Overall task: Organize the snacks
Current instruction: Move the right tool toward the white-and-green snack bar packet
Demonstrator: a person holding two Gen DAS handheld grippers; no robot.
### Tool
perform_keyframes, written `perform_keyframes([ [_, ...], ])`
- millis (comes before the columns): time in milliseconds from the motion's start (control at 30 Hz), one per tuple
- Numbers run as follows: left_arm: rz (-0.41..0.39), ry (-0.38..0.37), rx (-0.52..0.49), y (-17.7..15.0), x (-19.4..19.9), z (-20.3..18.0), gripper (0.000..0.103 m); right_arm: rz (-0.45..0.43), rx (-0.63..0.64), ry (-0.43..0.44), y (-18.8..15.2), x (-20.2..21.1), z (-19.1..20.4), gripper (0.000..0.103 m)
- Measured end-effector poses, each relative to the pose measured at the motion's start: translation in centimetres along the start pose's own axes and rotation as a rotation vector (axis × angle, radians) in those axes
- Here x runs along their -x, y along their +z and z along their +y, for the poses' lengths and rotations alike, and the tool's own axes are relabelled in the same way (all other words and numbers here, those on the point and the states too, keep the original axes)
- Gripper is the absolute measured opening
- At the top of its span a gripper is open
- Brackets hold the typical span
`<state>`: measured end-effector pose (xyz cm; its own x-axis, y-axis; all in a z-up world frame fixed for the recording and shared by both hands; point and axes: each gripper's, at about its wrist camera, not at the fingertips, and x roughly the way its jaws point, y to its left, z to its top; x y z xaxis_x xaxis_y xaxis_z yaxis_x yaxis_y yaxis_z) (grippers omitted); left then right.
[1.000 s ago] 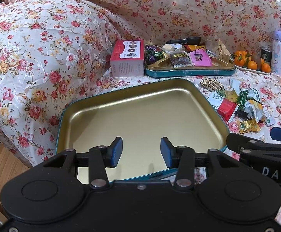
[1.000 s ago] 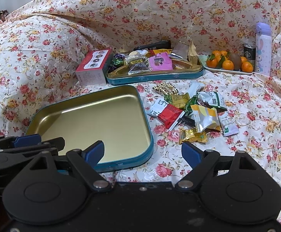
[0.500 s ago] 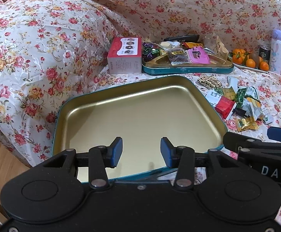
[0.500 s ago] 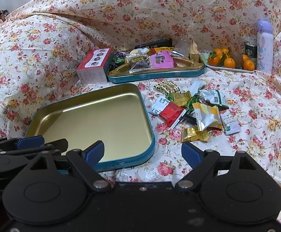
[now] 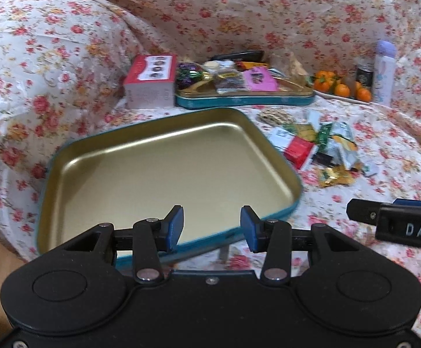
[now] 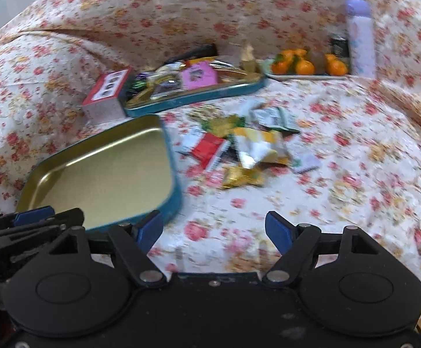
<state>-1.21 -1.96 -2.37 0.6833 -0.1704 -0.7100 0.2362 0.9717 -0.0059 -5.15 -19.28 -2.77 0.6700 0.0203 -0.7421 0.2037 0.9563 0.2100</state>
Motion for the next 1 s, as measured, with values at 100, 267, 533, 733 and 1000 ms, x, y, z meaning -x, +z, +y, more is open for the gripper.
perform_keyframes([
  [100,-0.010,-0.028,-0.007,-0.5,-0.2,-0.8,0.052,-0.002,-0.038,-0.017,-0.4,0.0,-2.0,0.080],
  [267,0.043,-0.062,0.034,-1.3,-1.0,-2.2,0.052,-0.006,-0.093,-0.035,-0.4,-0.2,-5.3,0.076],
  [533,0.094,-0.072,0.017,-1.1,-1.5,-6.0,0.052,-0.046,-0.088,-0.093,-0.1,-1.0,-8.1,0.072],
  [733,0.098,-0.102,-0.047,-0.1,-2.8,-10.2,0.052,-0.066,-0.099,-0.092,0.1,-1.4,-9.7,0.065],
  [1000,0.112,-0.094,-0.116,0.4,-4.7,-14.0,0.052,-0.088,-0.091,-0.053,1.2,-2.1,-11.1,0.065],
])
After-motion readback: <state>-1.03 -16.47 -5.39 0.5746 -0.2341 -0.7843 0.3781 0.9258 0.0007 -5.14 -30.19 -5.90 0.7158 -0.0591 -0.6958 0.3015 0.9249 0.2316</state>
